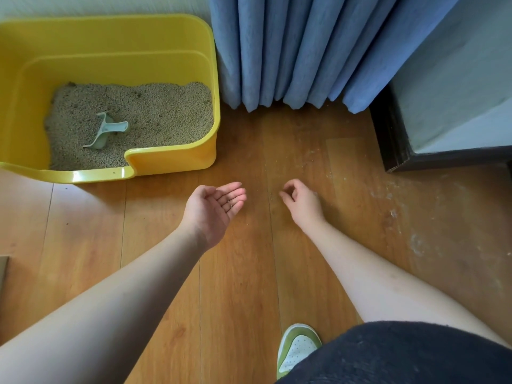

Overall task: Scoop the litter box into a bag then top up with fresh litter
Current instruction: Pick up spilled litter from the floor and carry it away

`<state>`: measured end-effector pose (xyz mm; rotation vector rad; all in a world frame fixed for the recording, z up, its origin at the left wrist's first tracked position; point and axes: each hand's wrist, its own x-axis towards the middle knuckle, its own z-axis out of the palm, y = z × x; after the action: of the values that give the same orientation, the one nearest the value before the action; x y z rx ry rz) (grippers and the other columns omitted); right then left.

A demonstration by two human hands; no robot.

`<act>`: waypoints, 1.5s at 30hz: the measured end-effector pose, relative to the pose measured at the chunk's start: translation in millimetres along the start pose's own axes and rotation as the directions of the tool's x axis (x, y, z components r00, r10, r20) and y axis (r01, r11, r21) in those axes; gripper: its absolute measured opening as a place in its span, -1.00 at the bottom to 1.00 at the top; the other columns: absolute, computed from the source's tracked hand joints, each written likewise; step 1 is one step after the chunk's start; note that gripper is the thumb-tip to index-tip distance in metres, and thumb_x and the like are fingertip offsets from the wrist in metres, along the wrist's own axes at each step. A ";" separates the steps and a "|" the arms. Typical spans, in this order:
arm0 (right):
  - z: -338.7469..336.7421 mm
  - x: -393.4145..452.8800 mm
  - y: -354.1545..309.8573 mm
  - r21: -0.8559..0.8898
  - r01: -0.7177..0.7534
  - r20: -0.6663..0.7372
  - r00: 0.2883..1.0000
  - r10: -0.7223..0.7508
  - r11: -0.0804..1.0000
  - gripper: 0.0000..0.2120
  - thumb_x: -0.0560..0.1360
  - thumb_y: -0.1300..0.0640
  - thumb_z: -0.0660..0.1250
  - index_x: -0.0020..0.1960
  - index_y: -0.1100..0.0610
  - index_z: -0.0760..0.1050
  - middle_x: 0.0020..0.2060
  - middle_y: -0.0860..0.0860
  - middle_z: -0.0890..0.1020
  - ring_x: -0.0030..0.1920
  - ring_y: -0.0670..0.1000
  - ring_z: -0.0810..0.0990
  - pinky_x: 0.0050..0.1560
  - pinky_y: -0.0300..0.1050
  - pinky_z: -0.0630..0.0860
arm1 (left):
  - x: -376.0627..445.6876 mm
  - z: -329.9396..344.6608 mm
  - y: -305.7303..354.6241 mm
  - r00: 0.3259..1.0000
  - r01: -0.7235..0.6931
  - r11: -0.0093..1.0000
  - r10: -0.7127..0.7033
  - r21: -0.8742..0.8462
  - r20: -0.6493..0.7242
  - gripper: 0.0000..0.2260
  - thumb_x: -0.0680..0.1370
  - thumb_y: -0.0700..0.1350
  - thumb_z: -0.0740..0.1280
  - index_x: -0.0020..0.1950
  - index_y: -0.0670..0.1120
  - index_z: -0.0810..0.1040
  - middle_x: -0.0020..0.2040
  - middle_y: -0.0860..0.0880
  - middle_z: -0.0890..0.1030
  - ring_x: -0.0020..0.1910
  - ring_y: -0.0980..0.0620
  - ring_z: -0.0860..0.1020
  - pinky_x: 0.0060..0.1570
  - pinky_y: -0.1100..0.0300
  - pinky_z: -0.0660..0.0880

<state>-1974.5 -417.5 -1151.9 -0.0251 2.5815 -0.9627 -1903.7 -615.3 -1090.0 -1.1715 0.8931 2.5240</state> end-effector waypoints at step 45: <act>15.4 -4.9 -1.6 -0.067 0.079 0.113 0.991 -0.071 0.995 -0.78 0.51 -0.03 0.36 0.11 0.04 0.54 0.05 -0.06 0.56 0.02 -0.07 0.50 -0.02 -0.19 0.44 | 0.6 -6.6 4.5 1.000 0.012 1.000 -0.013 -0.025 -0.013 -0.55 0.61 -0.12 -0.04 0.15 -0.30 0.58 0.12 -0.25 0.66 0.10 -0.12 0.65 0.21 0.07 0.52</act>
<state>-1964.6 -427.7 -1159.8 -0.1904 2.5268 -0.8691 -1901.9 -623.0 -1091.7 -1.1982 0.8576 2.5272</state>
